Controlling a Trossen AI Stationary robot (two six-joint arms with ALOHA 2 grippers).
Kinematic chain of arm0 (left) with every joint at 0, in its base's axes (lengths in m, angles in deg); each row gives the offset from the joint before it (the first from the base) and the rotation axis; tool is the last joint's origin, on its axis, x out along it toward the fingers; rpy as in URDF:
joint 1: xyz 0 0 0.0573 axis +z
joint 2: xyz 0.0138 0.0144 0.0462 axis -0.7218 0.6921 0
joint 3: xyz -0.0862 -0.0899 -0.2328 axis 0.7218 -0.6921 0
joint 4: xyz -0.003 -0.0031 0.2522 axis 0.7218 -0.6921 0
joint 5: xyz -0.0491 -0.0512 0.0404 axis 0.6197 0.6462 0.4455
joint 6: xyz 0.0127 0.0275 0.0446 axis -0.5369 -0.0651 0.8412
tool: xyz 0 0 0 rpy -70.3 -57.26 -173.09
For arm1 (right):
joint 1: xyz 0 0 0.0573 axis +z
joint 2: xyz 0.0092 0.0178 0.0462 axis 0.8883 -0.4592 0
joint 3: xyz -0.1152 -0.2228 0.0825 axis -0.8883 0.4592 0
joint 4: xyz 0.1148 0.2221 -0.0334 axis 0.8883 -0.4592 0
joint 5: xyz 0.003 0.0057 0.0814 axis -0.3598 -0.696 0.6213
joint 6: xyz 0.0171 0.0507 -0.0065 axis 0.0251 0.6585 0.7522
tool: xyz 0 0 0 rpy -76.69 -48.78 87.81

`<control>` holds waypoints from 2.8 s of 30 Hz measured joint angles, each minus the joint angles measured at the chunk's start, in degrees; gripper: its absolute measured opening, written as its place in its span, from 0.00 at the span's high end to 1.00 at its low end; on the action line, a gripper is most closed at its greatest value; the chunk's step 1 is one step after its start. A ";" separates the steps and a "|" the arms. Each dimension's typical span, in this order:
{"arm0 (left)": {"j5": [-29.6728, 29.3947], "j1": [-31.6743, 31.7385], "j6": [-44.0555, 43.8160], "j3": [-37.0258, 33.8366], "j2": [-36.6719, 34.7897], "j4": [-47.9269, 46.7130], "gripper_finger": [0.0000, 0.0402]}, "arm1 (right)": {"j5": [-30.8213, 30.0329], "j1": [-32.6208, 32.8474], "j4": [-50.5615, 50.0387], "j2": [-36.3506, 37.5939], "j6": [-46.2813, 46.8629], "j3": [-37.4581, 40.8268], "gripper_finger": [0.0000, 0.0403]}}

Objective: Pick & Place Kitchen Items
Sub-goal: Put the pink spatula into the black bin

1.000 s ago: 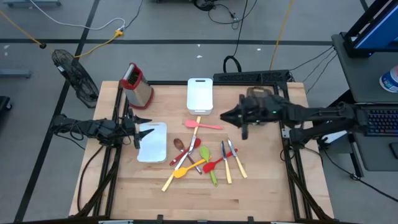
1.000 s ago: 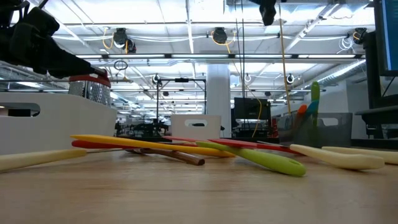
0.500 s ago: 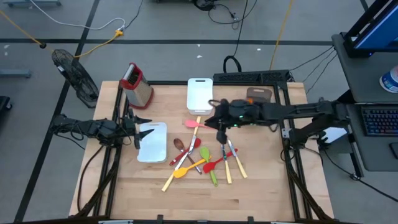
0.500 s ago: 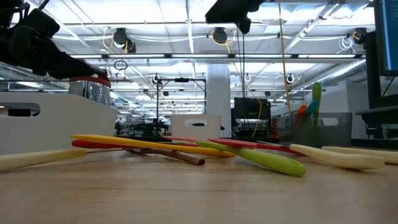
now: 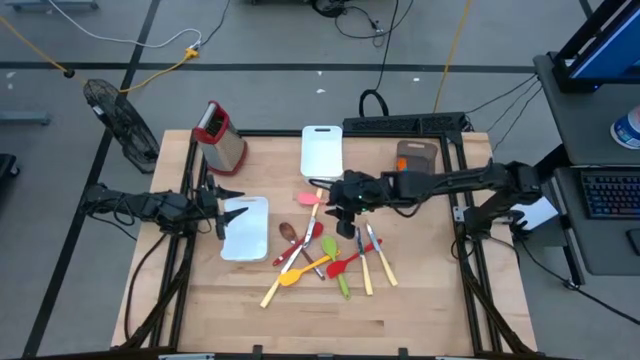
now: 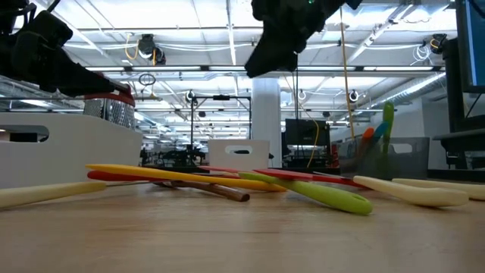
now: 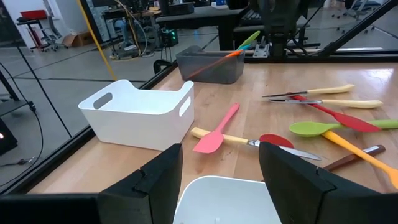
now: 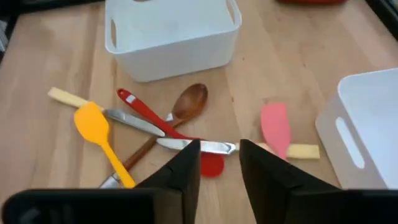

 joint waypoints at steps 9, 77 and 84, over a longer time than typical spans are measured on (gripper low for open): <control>-0.02 -0.01 -0.02 0.01 0.00 0.00 0.46 | 1.97 -2.67 -2.93 -6.20 -0.89 -0.02 0.57; -0.04 -0.01 0.16 0.00 0.00 -0.02 0.46 | 2.80 -10.47 1.36 -20.67 -2.66 -0.04 0.42; -0.04 -0.01 0.33 -0.01 0.00 -0.04 0.46 | 0.79 -10.78 4.41 -24.97 -2.27 -0.33 0.42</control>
